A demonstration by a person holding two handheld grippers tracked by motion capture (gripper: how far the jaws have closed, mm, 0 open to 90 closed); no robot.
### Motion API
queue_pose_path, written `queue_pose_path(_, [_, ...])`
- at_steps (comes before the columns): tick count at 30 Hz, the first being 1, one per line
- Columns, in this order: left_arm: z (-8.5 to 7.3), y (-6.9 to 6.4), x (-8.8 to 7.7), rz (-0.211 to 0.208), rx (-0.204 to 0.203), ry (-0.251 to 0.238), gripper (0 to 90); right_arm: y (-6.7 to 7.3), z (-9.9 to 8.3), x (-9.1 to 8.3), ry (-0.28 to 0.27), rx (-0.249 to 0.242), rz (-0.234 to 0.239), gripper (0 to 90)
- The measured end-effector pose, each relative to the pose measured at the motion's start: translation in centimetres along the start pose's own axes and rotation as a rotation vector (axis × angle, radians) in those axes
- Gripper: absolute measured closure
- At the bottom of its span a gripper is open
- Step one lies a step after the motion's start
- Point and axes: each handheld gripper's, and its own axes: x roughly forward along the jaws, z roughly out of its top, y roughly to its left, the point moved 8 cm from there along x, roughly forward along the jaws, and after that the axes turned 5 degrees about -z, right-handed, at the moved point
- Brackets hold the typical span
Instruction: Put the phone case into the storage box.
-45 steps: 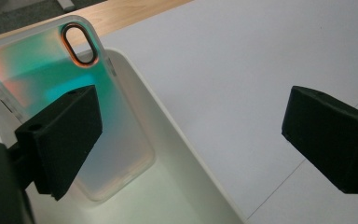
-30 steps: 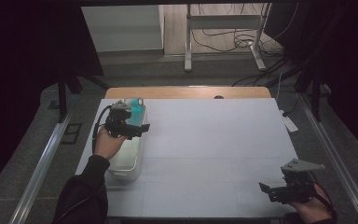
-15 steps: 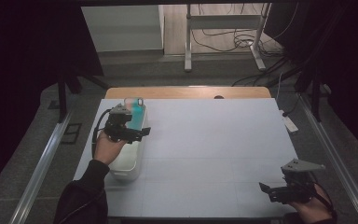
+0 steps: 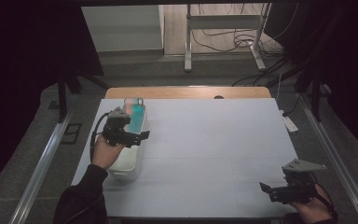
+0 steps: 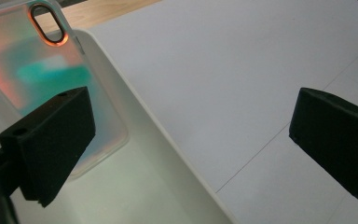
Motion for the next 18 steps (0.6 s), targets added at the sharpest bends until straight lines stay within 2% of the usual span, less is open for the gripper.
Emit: queue_pose_path(18, [-0.9, -1.5, -1.0, -0.008, 0.011, -0.016, 0.4, 0.0, 0.0, 0.0, 0.001, 0.000, 0.001, 0.0])
